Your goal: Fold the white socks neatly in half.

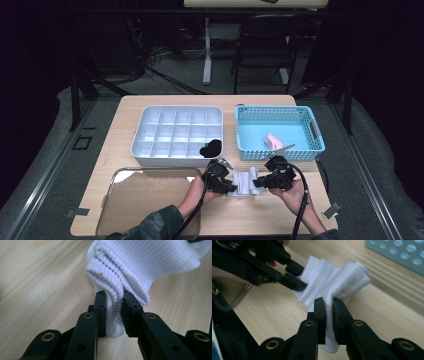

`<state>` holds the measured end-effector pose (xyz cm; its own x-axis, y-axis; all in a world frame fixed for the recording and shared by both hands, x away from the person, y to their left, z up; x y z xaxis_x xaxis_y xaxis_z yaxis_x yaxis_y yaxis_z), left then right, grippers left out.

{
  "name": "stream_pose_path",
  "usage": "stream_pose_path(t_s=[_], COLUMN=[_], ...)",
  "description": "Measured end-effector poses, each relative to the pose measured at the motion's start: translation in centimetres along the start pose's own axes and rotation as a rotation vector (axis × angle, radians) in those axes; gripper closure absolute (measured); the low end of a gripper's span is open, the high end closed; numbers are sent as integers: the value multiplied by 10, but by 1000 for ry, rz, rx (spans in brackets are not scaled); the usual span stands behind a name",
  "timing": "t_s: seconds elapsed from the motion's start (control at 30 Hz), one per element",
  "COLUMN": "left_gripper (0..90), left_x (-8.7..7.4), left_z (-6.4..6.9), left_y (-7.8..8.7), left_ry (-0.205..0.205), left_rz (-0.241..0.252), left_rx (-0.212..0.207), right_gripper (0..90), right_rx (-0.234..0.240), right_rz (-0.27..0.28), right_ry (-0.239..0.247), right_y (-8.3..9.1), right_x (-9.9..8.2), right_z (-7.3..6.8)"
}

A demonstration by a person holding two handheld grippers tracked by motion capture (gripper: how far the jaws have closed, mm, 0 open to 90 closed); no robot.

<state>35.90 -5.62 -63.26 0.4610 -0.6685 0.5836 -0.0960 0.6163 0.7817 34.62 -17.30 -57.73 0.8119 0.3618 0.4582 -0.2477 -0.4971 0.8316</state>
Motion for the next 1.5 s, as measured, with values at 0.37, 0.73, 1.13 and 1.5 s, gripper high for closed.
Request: stream_pose_path(t_s=[0.37, 0.73, 1.13, 1.5], left_gripper=[751, 624, 439, 442], left_x=[1, 1, 38, 26], left_z=[-1, -4, -4, -17], left_y=[-2, 3, 22, 3], left_ry=[2, 39, 74, 85], left_rz=[5, -15, 107, 30], left_rx=[-8, -46, 10, 30], right_gripper=[824, 813, 782, 524], right_rx=[-10, -36, -41, 20], right_rz=[-52, -77, -68, -40], right_ry=[120, 120, 49, -38], right_y=[-29, -39, -44, -19], right_x=[-2, -6, -5, -6], right_z=[-18, -17, -19, -11])
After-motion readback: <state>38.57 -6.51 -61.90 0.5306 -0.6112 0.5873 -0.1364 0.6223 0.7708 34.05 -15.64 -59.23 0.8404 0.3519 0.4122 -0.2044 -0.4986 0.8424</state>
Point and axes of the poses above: each handheld gripper's, and its own axes: y roughly backward along the jaws, x roughly out of its top, z roughly to its right, the point moved 9 cm from there along -y, roughly forward along the jaws, and after that the axes turned 6 degrees about -y, right-handed, at the moved point
